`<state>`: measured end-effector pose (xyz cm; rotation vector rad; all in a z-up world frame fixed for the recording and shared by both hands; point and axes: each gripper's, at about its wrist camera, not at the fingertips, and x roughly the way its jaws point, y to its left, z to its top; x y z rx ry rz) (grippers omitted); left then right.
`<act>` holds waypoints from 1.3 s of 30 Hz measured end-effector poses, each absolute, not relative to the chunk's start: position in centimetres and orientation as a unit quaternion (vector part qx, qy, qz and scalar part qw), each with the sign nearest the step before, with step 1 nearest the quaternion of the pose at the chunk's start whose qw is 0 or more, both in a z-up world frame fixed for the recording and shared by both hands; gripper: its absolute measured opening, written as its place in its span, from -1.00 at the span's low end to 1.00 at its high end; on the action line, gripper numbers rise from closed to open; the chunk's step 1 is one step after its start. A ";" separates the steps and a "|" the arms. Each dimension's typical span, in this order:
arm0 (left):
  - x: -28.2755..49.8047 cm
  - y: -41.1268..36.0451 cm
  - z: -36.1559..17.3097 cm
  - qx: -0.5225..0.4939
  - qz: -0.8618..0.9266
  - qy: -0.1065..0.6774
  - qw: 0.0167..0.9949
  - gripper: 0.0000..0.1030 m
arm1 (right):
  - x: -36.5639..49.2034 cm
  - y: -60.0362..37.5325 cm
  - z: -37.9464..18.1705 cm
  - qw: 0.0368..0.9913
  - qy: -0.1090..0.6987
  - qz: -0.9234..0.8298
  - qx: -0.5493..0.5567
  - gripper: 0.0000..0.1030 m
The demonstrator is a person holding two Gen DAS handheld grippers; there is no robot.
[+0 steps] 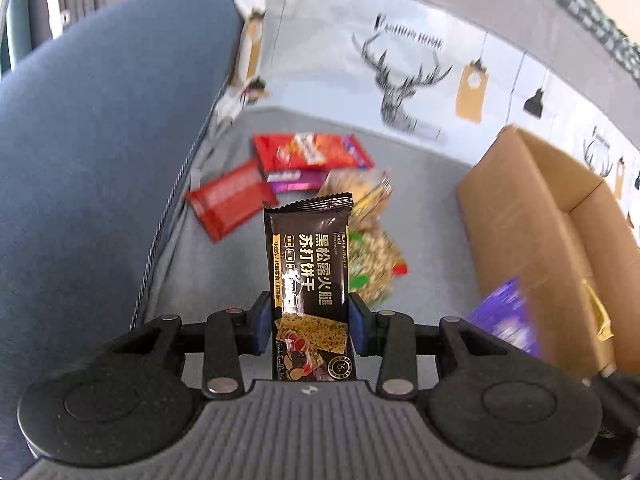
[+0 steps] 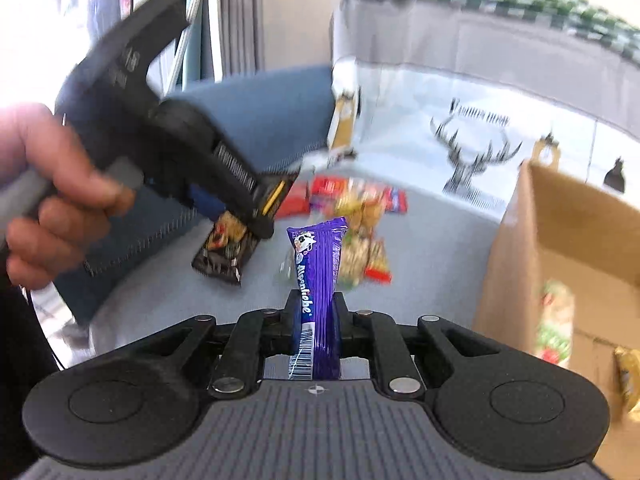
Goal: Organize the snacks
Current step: 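Carry both snacks over the box and open both tools to release them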
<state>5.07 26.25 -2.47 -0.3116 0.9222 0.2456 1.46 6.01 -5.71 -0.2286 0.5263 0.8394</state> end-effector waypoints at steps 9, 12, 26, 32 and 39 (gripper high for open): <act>5.2 22.3 1.2 -0.130 0.100 0.362 0.918 -0.18 | 5.7 -2.4 4.2 0.927 0.161 0.339 -0.020 -0.71; 5.4 20.4 2.2 -0.121 0.091 0.334 0.930 -0.18 | 7.7 -5.6 5.1 0.941 0.146 0.304 -0.007 -0.71; 8.1 8.0 4.4 -0.094 -0.012 0.241 0.966 -0.18 | 11.1 -16.2 1.5 0.964 0.189 0.183 0.024 -0.72; 9.1 2.3 3.8 -0.054 -0.077 0.231 0.968 -0.18 | 10.7 -17.3 1.6 0.971 0.176 0.160 0.008 -0.72; 9.9 -0.8 2.9 -0.025 -0.107 0.221 0.969 -0.18 | 10.9 -18.9 1.2 0.974 0.177 0.139 0.007 -0.72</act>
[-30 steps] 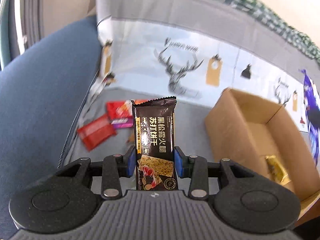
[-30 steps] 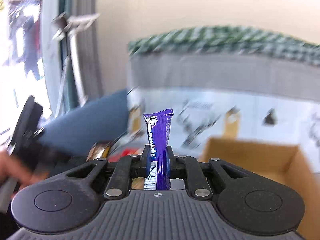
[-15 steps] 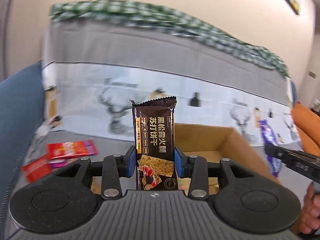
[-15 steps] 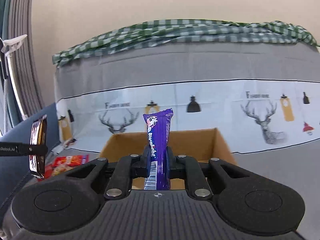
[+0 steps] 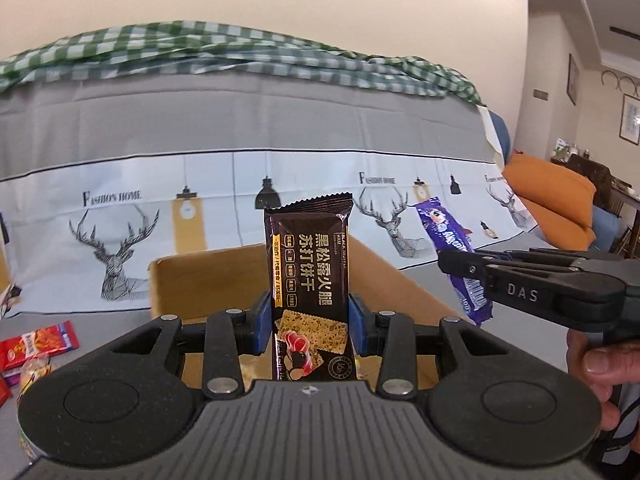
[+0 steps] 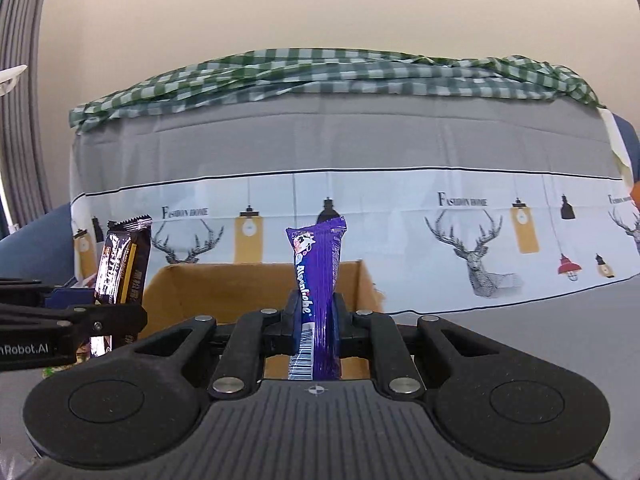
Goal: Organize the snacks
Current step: 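Carry both snacks over the box and open both tools to release them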
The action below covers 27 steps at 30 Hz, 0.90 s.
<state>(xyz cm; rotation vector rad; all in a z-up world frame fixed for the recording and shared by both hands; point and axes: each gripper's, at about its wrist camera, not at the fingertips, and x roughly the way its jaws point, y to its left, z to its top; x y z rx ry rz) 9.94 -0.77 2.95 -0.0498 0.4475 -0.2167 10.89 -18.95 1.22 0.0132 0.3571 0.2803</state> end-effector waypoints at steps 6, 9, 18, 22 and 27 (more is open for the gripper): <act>9.8 -1.0 2.8 -0.026 -0.116 0.218 0.969 -0.18 | 11.0 -19.4 1.1 0.975 0.176 0.134 0.012 -0.72; 9.7 -0.9 2.7 -0.028 -0.116 0.217 0.969 -0.18 | 11.0 -19.2 1.1 0.975 0.174 0.136 0.013 -0.72; 9.3 -0.6 2.9 -0.031 -0.110 0.218 0.969 -0.18 | 10.7 -18.7 1.2 0.975 0.169 0.143 0.003 -0.71; 9.2 -0.5 3.0 -0.032 -0.110 0.218 0.969 -0.18 | 10.7 -18.8 1.1 0.975 0.170 0.142 0.003 -0.71; 9.3 -0.4 3.1 -0.033 -0.111 0.218 0.969 -0.18 | 10.7 -18.8 1.1 0.975 0.170 0.144 0.001 -0.71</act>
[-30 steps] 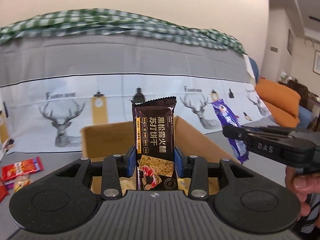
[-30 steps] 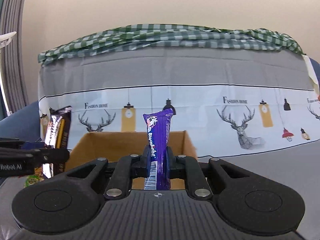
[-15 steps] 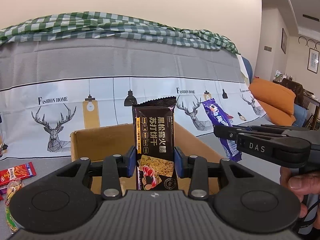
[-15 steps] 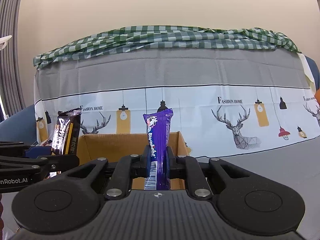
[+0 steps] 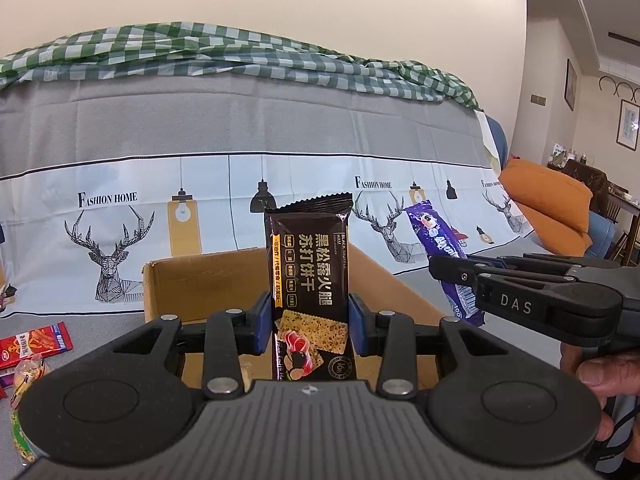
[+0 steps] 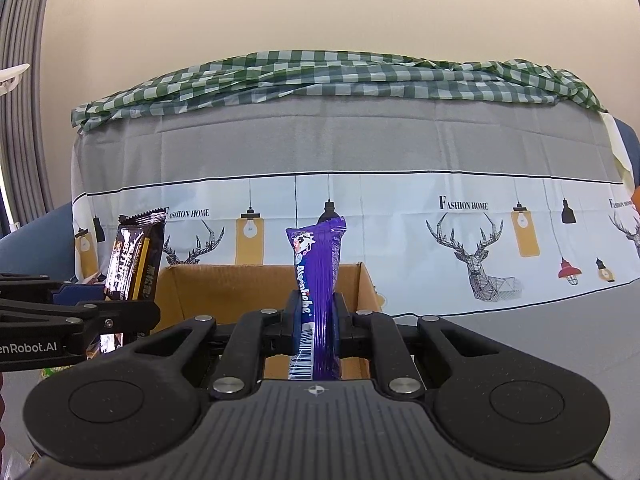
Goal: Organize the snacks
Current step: 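Carry both snacks over the box and open both tools to release them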
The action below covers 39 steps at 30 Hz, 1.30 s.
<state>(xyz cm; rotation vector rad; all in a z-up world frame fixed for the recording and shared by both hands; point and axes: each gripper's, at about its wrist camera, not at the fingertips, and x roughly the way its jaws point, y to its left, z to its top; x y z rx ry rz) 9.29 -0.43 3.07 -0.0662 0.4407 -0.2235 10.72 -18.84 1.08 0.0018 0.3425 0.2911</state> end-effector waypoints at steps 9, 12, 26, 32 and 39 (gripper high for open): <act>9.3 -0.5 3.1 -0.033 -0.112 0.218 0.969 -0.18 | 10.8 -18.7 1.0 0.974 0.170 0.147 -0.003 -0.71; 9.3 -0.5 3.1 -0.034 -0.111 0.217 0.969 -0.18 | 10.7 -18.7 1.0 0.975 0.169 0.147 -0.004 -0.71; 9.2 -0.6 3.3 -0.037 -0.114 0.214 0.969 -0.18 | 10.7 -18.8 1.0 0.974 0.166 0.154 -0.006 -0.71; 9.3 -0.8 3.2 -0.042 -0.134 0.220 0.965 0.04 | 11.0 -18.7 0.9 0.971 0.176 0.164 -0.010 -0.54; 9.4 -0.6 3.2 -0.043 -0.131 0.219 0.966 0.04 | 10.8 -18.1 0.8 0.971 0.173 0.161 -0.024 -0.12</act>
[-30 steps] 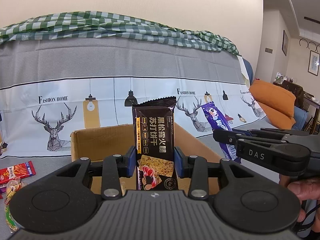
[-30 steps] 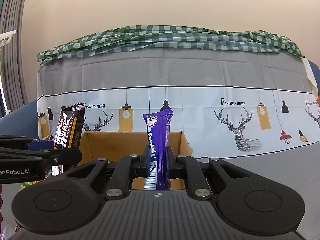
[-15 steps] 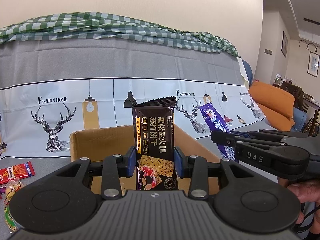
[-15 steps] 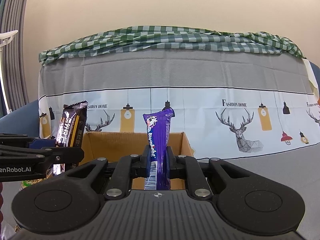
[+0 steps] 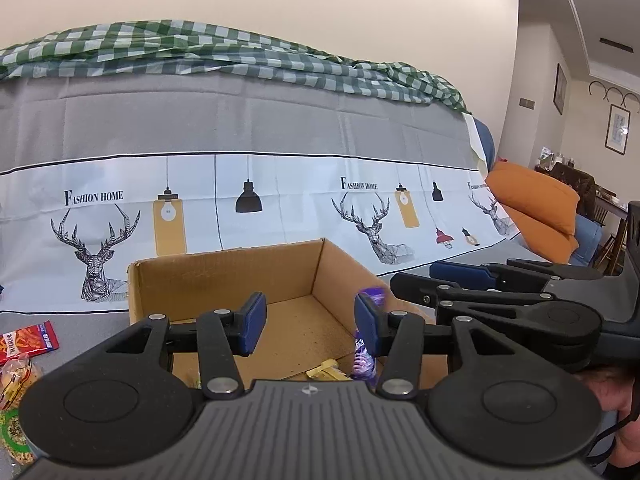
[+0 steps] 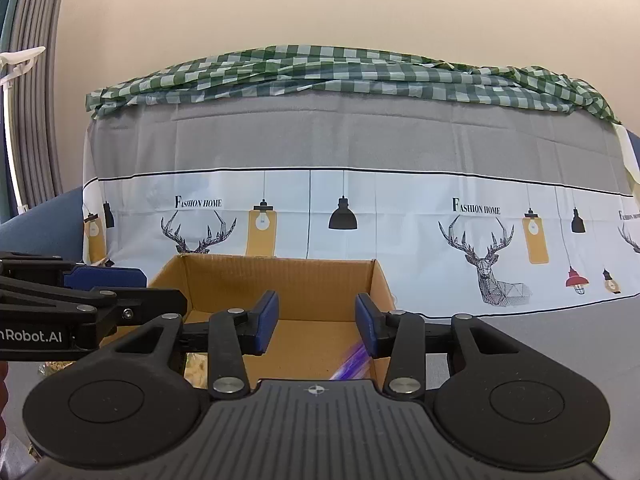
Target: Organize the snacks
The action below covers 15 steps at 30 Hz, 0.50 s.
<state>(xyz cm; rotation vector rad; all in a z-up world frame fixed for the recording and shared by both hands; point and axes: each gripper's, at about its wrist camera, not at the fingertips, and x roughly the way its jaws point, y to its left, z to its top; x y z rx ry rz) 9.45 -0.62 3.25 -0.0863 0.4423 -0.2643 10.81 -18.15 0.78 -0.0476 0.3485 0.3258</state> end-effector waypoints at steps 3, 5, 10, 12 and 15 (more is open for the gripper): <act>9.4 -0.3 3.3 -0.042 -0.128 0.219 0.967 0.04 | 10.9 -18.1 0.8 0.971 0.174 0.161 -0.021 -0.04; 9.3 0.0 3.3 -0.039 -0.124 0.218 0.967 0.02 | 10.9 -18.0 0.8 0.971 0.175 0.161 -0.020 -0.03; 8.8 2.0 3.4 -0.043 -0.108 0.221 0.968 -0.11 | 10.9 -17.0 0.9 0.970 0.178 0.166 -0.013 0.06; 8.6 3.2 3.5 -0.047 -0.098 0.225 0.968 -0.19 | 10.8 -16.3 1.0 0.969 0.179 0.171 -0.012 0.07; 8.1 5.3 3.7 -0.053 -0.077 0.229 0.969 -0.28 | 10.5 -14.9 1.1 0.967 0.179 0.179 -0.012 0.08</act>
